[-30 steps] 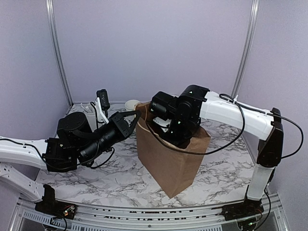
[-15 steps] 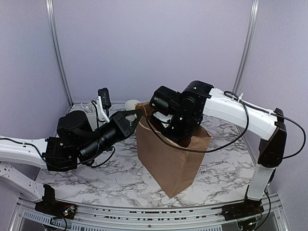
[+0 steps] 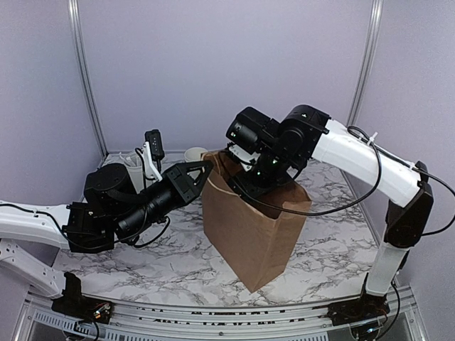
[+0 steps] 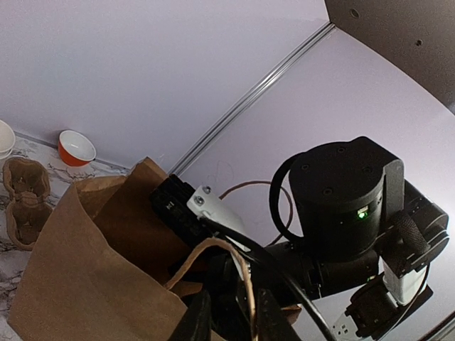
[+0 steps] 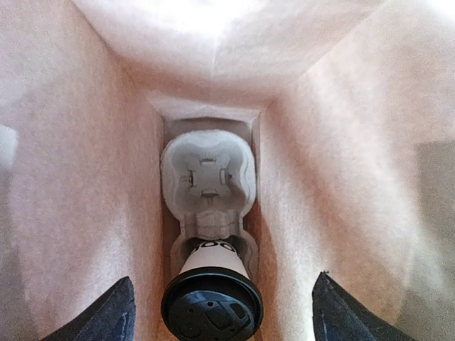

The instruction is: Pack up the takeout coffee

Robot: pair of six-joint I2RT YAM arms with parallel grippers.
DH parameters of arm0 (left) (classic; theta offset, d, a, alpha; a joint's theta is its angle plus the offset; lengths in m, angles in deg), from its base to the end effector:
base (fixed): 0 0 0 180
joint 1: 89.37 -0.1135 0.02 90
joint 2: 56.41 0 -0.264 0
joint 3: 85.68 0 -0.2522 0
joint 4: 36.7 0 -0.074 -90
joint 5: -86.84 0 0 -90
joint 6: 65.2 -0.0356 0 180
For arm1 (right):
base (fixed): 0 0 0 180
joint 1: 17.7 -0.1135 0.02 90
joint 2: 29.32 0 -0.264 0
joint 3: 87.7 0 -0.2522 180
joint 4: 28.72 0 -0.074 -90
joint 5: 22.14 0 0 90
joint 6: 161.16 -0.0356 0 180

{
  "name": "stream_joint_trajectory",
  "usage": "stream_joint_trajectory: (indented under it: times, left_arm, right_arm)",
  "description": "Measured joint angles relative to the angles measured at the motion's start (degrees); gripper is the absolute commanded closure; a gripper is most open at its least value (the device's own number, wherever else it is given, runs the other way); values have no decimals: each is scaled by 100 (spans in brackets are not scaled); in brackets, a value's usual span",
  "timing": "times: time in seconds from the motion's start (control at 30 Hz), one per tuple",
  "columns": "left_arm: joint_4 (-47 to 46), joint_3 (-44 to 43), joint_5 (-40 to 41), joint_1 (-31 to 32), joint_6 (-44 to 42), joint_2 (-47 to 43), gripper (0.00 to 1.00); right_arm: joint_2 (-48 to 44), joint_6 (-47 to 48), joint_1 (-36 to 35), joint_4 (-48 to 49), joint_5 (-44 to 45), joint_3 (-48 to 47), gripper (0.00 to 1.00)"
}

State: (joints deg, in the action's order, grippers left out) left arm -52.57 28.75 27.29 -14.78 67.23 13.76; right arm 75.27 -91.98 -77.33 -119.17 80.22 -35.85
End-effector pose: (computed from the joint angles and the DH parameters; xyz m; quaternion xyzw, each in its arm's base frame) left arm 0.0930 -0.2695 0.3621 -0.0256 0.6443 -0.5491 0.5317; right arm 0.1888 0.3071 0.3697 -0.3033 0.9259 0.0481 0.2202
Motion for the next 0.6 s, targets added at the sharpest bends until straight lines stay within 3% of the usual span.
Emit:
stream_joint_trajectory:
  times: [0.6]
  left_arm:
    - [35, 0, -2, 4, -350, -199, 40]
  right_arm:
    - [-503, 35, 0, 789, 258, -522, 15]
